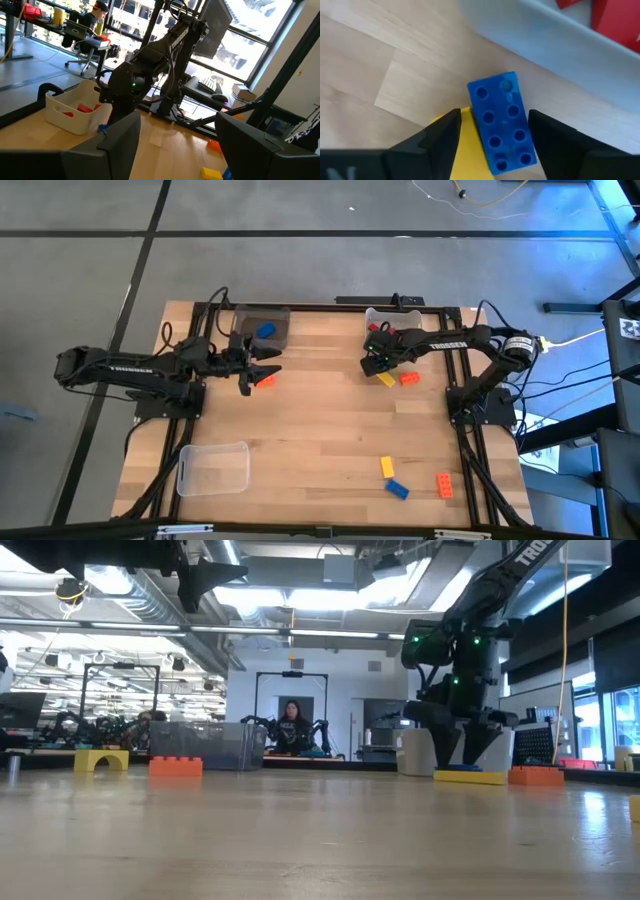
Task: Sort & place blocks by color
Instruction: Put the top blue three stud game piece into the black transparent bin
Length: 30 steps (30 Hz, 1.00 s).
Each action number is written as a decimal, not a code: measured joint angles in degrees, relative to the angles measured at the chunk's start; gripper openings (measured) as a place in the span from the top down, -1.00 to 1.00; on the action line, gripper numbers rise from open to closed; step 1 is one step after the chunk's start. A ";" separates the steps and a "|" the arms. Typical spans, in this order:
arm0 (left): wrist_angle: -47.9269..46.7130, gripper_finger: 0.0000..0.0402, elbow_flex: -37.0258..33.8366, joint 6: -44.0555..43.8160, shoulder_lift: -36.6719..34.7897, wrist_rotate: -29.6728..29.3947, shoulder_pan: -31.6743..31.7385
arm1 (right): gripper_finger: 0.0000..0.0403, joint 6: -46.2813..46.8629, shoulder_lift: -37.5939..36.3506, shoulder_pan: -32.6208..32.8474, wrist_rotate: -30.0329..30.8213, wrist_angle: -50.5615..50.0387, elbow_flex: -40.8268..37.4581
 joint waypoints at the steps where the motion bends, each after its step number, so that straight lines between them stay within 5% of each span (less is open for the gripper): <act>1: 0.00 -0.23 0.00 0.00 0.00 0.02 -0.01 | -0.13 0.43 0.00 0.00 -0.48 0.03 0.00; 19: -0.17 -0.23 0.00 0.00 0.00 -0.01 0.00 | -0.06 3.74 0.04 5.94 -11.47 2.06 -0.07; 30: -0.40 -0.23 0.00 0.00 0.00 -0.01 0.00 | -0.06 3.79 -2.70 5.59 -10.50 4.94 -0.15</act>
